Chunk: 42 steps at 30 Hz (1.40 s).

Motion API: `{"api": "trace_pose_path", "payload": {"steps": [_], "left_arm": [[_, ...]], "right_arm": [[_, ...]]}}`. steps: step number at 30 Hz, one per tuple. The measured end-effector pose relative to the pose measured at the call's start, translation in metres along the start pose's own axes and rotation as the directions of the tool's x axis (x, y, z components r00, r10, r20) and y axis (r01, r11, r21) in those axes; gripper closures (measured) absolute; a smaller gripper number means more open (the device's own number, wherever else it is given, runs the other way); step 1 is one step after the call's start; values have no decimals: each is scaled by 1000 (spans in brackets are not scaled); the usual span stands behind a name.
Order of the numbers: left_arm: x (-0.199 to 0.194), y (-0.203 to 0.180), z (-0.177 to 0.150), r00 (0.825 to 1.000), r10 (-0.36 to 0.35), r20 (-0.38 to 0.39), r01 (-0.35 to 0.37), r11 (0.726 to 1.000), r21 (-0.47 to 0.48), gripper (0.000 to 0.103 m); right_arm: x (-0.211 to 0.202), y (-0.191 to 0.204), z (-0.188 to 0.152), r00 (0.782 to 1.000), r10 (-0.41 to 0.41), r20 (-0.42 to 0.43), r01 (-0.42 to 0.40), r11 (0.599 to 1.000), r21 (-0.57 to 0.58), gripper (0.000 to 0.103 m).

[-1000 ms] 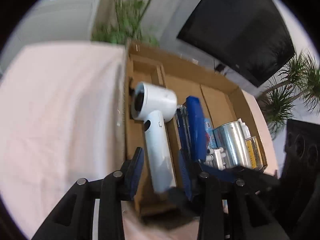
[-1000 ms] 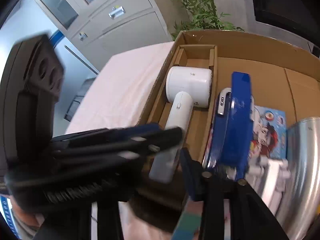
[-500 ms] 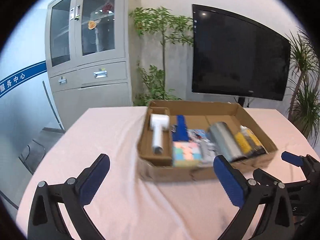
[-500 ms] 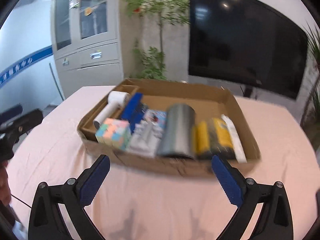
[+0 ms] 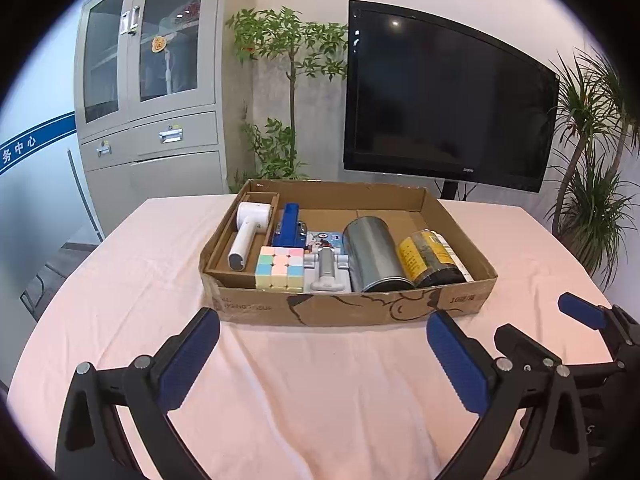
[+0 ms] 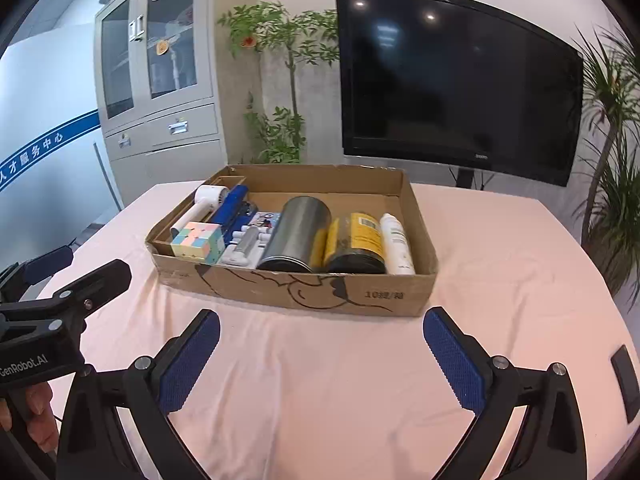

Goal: Organize rigid objects

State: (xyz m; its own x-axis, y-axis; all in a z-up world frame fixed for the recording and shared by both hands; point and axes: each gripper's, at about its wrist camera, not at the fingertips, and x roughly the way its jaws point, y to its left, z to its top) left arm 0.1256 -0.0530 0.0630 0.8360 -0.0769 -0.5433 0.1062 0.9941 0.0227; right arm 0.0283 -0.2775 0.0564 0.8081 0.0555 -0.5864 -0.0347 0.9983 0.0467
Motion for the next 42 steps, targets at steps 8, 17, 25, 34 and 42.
{"api": "trace_pose_path", "payload": {"steps": [8, 17, 25, 34, 42], "left_arm": [[7, 1, 0, 1000, 17, -9, -17, 1000, -5, 0], [22, 11, -2, 998, 44, -40, -45, 999, -22, 0], [30, 10, -2, 998, 40, -46, -40, 999, 2, 0], [35, 14, -2, 998, 36, -59, -37, 999, -9, 0], [39, 14, -2, 996, 43, -79, -44, 999, -11, 0]], "right_arm": [[5, -3, 2, 1000, -1, -3, 1, 1000, -2, 1], [21, 6, 4, 999, -21, -25, 21, 1000, -14, 1], [31, 11, 5, 998, -41, -41, 41, 999, -11, 1], [38, 19, 3, 997, -56, -53, 56, 998, -6, 1], [41, 23, 0, 996, -62, -62, 63, 998, 2, 1]]}}
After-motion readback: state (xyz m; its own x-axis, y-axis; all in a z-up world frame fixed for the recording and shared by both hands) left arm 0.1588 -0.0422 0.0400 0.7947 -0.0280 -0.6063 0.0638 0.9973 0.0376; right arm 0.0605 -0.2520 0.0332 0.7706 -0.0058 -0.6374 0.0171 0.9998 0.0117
